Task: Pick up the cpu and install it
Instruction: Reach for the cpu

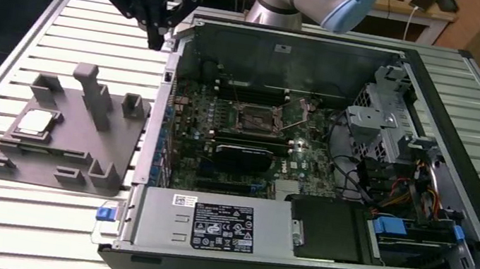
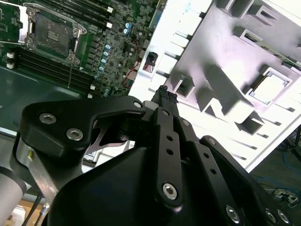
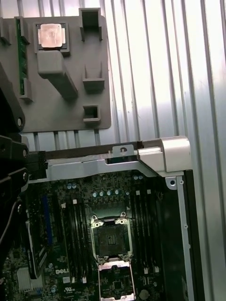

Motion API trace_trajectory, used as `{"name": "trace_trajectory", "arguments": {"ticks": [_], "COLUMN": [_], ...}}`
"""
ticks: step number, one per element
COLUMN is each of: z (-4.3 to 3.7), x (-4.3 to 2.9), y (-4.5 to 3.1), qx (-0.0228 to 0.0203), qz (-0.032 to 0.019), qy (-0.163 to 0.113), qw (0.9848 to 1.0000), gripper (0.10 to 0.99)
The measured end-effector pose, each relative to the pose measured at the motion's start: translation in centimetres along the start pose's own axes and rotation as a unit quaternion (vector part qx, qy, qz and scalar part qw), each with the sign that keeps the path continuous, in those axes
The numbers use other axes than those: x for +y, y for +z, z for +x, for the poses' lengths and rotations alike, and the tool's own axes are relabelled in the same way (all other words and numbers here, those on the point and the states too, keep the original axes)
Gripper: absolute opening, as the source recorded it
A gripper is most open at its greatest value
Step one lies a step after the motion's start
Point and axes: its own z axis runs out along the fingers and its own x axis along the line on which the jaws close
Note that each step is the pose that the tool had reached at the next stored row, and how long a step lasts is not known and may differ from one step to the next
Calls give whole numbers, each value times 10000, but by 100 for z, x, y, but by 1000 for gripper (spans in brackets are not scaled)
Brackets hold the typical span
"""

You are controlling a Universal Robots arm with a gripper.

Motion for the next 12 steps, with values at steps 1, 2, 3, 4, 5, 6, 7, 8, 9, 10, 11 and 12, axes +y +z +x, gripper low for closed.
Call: {"name": "trace_trajectory", "arguments": {"ticks": [1,2,3,4,5,6,7,8,9,10,11,12], "z": [11,21,32,44,58,74,91,107,124,139,155,171], "x": [0,0,-1,-2,-3,-4,-6,-7,-9,-10,-12,-15], "y": [3,6,8,10,13,16,19,22,27,33,40,47], "qx": [0,0,0,1,0,0,0,0,0,0,0,0], "qz": [0,0,1,1,1,1,1,1,1,0,0,1], "qy": [2,3,4,5,5,5,5,6,6,6,7,7], "qw": [10000,10000,10000,10000,10000,10000,10000,10000,10000,10000,10000,10000], "gripper": [106,106,106,106,106,106,106,106,106,106,106,106]}}
